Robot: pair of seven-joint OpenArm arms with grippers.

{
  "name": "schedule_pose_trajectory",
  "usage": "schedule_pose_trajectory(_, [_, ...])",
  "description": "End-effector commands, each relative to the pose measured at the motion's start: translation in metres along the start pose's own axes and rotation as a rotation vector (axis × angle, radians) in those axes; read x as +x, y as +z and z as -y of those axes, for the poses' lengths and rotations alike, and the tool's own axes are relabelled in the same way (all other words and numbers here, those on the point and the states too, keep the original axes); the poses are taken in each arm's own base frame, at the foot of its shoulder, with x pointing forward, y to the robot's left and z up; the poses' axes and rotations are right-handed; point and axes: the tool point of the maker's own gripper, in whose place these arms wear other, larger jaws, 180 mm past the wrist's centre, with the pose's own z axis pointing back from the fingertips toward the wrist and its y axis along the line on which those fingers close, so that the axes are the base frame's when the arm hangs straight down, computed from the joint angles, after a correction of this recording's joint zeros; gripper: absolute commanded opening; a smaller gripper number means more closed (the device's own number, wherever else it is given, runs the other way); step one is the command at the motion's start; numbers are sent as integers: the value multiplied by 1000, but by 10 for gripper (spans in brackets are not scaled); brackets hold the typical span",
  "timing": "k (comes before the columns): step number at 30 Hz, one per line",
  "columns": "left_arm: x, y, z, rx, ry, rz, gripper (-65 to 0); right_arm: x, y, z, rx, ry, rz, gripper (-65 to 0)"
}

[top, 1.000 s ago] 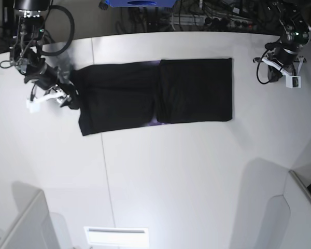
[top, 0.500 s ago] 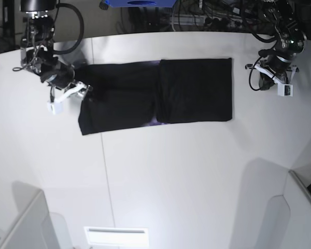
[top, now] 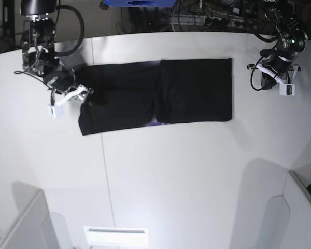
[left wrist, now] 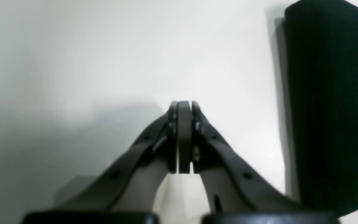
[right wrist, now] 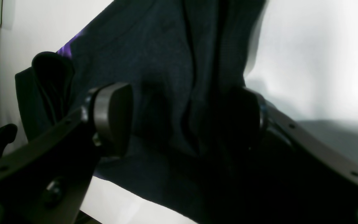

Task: Fold the T-shirt properly
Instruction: 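Grasp the opposite strip end with the right gripper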

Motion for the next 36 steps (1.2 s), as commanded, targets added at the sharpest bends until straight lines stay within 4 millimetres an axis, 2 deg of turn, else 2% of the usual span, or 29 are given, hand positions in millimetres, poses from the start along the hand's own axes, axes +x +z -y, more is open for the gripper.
schedule_pose_trajectory(1, [11,4,-4,6,-13,36,-650,5,4,10,-43,20,-2,-204])
schedule_pose_trajectory(3, [11,4,-5,7,-14,34,-650,9,4,8,-41,24,2,-204])
schedule_pose_trajectory(9, [10,4,-5,8,-15,30,-650,11,4,21,-103,-18,-2,-204])
schedule_pose_trajectory(15, [9,4,-5,8,-15,27,-650,14,7,31,-163,34,2,-204])
schedule_pose_trajectory(18, [9,4,-5,8,-15,27,-650,22,11,19,-135,53,29,-204])
schedule_pose_trajectory(21, [8,4,-4,5,-16,27,-650,38,22,-6,-91,110,87,-204])
schedule_pose_trajectory(23, [8,4,-4,5,-16,27,-650,46,26,-16,-84,129,88,-204])
schedule_pose_trajectory(27, [8,4,-4,5,-16,25,-650,50,17,-12,-103,86,20,-204])
schedule_pose_trajectory(31, [7,4,-5,8,-14,25,-650,51,16,-12,-103,85,14,-204])
schedule_pose_trajectory(36, [-2,1,-17,52,-78,-34,-650,50,13,-5,-118,71,8,-204])
